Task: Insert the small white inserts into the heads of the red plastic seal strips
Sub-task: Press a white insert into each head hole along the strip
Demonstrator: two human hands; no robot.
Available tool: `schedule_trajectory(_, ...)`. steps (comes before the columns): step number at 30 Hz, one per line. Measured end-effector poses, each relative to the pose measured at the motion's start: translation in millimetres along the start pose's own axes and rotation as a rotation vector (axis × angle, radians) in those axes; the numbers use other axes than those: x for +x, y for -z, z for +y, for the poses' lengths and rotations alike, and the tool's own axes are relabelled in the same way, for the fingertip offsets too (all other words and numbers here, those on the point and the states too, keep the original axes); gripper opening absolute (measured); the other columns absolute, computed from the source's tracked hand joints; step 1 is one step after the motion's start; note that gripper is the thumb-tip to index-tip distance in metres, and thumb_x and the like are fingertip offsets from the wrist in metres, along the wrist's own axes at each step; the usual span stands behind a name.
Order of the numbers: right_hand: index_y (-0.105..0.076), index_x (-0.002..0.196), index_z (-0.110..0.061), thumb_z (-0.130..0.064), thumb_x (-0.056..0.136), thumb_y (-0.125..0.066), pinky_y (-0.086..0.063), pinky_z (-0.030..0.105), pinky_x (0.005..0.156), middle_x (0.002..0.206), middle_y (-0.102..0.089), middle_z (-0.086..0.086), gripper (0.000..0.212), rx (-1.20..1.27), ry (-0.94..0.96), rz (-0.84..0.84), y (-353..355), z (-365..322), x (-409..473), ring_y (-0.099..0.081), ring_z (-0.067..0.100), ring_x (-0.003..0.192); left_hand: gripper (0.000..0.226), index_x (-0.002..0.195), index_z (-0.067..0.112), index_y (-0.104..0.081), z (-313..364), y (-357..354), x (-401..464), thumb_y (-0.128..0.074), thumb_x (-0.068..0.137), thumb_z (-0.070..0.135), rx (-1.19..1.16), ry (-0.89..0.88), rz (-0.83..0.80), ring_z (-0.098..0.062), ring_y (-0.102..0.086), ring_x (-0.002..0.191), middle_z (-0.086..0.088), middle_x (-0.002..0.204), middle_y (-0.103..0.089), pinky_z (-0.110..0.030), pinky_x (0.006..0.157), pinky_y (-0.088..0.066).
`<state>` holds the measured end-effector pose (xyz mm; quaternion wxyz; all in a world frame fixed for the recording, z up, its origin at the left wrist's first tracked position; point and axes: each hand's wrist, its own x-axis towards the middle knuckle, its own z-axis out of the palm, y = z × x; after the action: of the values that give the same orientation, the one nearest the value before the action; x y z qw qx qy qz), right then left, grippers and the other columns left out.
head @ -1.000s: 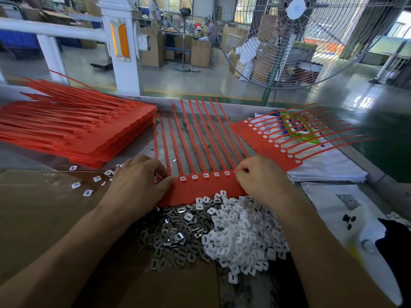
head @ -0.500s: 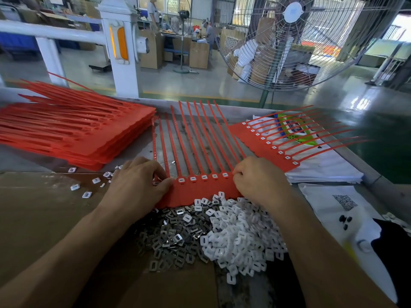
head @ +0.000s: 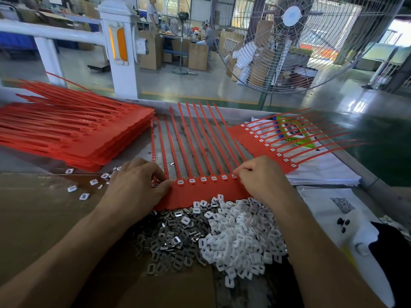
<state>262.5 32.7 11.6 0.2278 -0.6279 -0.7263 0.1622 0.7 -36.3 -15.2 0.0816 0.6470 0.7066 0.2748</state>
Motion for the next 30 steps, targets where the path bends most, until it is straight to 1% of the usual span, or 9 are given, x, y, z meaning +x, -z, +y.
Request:
schedule_trajectory(4, -0.084, 0.095, -0.025, -0.02, 0.098, -0.06, -0.058, 0.035, 0.082, 0.095, -0.079, -0.009, 0.024, -0.006, -0.011, -0.046, -1.3, 1.8, 2.5, -0.07, 0.012, 0.087, 0.02, 0.092, 0.038, -0.065, 0.0, 0.5, -0.1, -0.065, 0.086, 0.057, 0.007, 0.003, -0.011, -0.013, -0.048, 0.108, 0.013, 0.106, -0.054, -0.044, 0.102, -0.042)
schedule_trajectory(12, -0.072, 0.071, -0.006, -0.018, 0.095, -0.058, -0.059, 0.041, 0.066, 0.066, -0.068, 0.008, 0.029, -0.111, 0.01, -0.066, -3.3, 0.6, 4.9, -0.064, 0.027, 0.063, 0.016, 0.087, 0.039, -0.063, 1.3, 0.8, 0.3, -0.066, 0.085, 0.055, 0.001, -0.004, -0.006, -0.014, -0.049, 0.104, 0.012, 0.101, -0.053, -0.044, 0.099, -0.043)
schedule_trajectory(15, -0.065, 0.067, -0.004, -0.019, 0.095, -0.058, -0.048, 0.031, 0.055, 0.056, -0.061, 0.005, 0.033, -0.158, 0.009, -0.076, -5.2, 0.0, 5.3, -0.052, 0.021, 0.052, 0.017, 0.088, 0.039, -0.064, 1.2, 1.1, -0.1, -0.066, 0.085, 0.055, -0.001, 0.001, -0.009, -0.013, -0.048, 0.104, 0.012, 0.102, -0.053, -0.044, 0.1, -0.043)
schedule_trajectory(18, -0.067, 0.07, -0.003, -0.019, 0.096, -0.058, -0.04, 0.028, 0.053, 0.049, -0.045, 0.002, 0.032, -0.167, 0.001, -0.102, -4.0, -0.7, 7.2, -0.045, 0.018, 0.05, 0.017, 0.088, 0.039, -0.064, 1.4, 1.5, 0.3, -0.066, 0.085, 0.055, 0.003, 0.004, -0.01, -0.014, -0.049, 0.105, 0.012, 0.102, -0.053, -0.044, 0.1, -0.043)
schedule_trajectory(22, -0.069, 0.072, -0.004, -0.018, 0.099, -0.054, -0.047, 0.029, 0.055, 0.061, -0.063, 0.009, 0.033, -0.161, 0.038, -0.12, -2.5, -0.3, 3.1, -0.057, 0.026, 0.055, 0.015, 0.088, 0.039, -0.064, 1.6, 1.4, -0.1, -0.066, 0.085, 0.054, -0.007, 0.001, -0.005, -0.014, -0.05, 0.105, 0.011, 0.103, -0.054, -0.044, 0.1, -0.043)
schedule_trajectory(24, -0.076, 0.086, -0.007, -0.016, 0.098, -0.051, -0.058, 0.035, 0.065, 0.083, -0.075, 0.01, 0.03, -0.17, 0.089, -0.108, -1.5, -0.8, -0.9, -0.07, 0.03, 0.075, 0.015, 0.088, 0.04, -0.063, 2.0, 1.3, 0.0, -0.066, 0.086, 0.054, -0.007, 0.004, -0.007, -0.014, -0.049, 0.105, 0.012, 0.104, -0.054, -0.044, 0.1, -0.043)
schedule_trajectory(26, -0.08, 0.097, -0.016, -0.016, 0.097, -0.052, -0.06, 0.039, 0.076, 0.095, -0.078, 0.0, 0.028, -0.141, 0.135, -0.082, 0.5, -4.0, -5.9, -0.072, 0.02, 0.083, 0.015, 0.088, 0.04, -0.063, 2.0, 1.7, 0.7, -0.066, 0.086, 0.054, -0.006, 0.007, -0.009, -0.013, -0.049, 0.106, 0.012, 0.105, -0.054, -0.044, 0.1, -0.043)
schedule_trajectory(28, -0.08, 0.102, -0.027, -0.023, 0.098, -0.06, -0.06, 0.036, 0.08, 0.095, -0.077, -0.013, 0.021, -0.056, 0.182, -0.101, 2.0, -6.3, -11.6, -0.07, 0.005, 0.084, 0.015, 0.088, 0.04, -0.063, 1.9, 1.7, 0.7, -0.066, 0.086, 0.055, -0.009, 0.005, -0.017, -0.013, -0.048, 0.107, 0.012, 0.106, -0.054, -0.043, 0.101, -0.043)
schedule_trajectory(30, -0.078, 0.102, -0.031, -0.037, 0.096, -0.067, -0.058, 0.033, 0.082, 0.093, -0.074, -0.019, 0.014, -0.013, 0.204, -0.189, 2.4, -8.1, -15.7, -0.068, -0.001, 0.085, 0.015, 0.087, 0.04, -0.062, 1.9, 1.2, 0.2, -0.066, 0.085, 0.055, -0.008, 0.001, -0.015, -0.013, -0.048, 0.107, 0.012, 0.106, -0.055, -0.043, 0.101, -0.043)
